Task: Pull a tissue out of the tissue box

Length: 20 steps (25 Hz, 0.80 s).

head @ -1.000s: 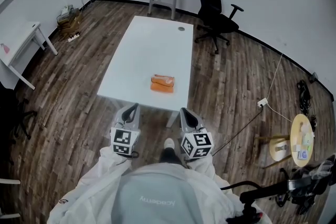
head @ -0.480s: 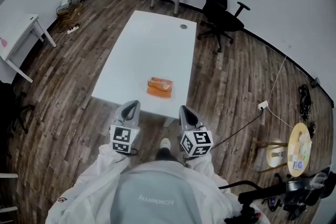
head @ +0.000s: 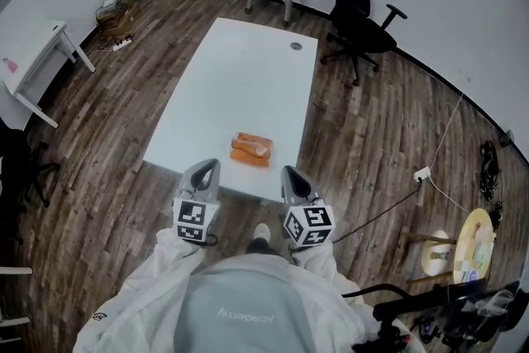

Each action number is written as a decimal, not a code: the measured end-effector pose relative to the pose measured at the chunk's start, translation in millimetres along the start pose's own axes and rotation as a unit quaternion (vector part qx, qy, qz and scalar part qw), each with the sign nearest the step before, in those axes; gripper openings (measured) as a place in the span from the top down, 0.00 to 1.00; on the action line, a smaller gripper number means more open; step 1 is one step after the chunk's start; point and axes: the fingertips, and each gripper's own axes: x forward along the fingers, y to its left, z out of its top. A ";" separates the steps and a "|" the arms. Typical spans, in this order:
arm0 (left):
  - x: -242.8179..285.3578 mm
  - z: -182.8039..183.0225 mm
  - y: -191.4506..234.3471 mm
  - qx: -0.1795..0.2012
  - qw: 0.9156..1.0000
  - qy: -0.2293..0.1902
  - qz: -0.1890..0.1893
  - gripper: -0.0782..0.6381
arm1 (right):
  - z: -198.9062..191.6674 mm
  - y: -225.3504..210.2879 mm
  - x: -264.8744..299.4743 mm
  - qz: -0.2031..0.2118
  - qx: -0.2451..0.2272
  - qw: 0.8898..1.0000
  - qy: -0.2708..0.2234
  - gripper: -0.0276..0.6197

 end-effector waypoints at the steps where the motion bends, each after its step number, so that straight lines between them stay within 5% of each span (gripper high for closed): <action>1: 3.0 0.2 0.4 0.000 1.000 0.002 0.002 0.89 | 0.8 -2.0 2.7 0.003 0.001 1.000 0.001 0.95; 20: 62.0 24.2 -12.2 0.024 0.999 0.015 0.024 0.89 | 16.9 -47.5 40.6 0.043 0.022 0.999 0.001 0.95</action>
